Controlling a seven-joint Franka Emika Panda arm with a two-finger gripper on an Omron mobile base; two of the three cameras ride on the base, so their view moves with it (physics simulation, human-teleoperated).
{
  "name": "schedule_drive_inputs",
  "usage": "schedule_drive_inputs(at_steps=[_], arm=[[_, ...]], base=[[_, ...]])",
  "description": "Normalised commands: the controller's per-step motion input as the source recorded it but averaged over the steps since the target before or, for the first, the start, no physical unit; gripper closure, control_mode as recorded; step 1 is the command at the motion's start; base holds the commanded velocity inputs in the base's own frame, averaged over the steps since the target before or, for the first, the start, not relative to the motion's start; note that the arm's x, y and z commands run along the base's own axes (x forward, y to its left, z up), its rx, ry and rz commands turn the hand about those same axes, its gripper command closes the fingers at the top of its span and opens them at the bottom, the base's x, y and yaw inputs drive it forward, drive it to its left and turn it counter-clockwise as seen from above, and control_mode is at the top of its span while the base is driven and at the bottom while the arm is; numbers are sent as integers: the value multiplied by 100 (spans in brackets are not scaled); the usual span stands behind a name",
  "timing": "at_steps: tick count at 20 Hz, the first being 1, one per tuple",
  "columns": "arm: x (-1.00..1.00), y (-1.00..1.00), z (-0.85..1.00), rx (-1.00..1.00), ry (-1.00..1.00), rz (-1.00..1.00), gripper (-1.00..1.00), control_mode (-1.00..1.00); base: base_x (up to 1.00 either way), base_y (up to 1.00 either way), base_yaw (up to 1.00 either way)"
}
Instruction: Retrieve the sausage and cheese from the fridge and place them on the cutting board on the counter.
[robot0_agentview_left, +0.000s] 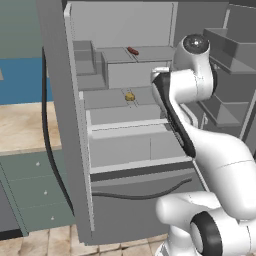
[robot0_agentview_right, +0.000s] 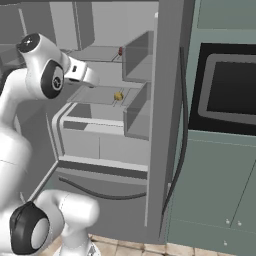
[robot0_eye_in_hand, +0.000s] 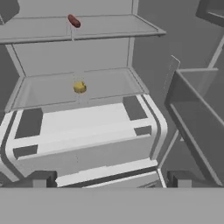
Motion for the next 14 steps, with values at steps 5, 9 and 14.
schedule_drive_inputs(at_steps=[5,9,14], arm=[[-63,-6,-1,-1,2,13,-100,-100],[-54,0,0,-6,6,6,-100,-100],[-46,0,0,-7,7,2,-100,-100]], base=[[0,0,0],[0,0,0],[0,0,0]])
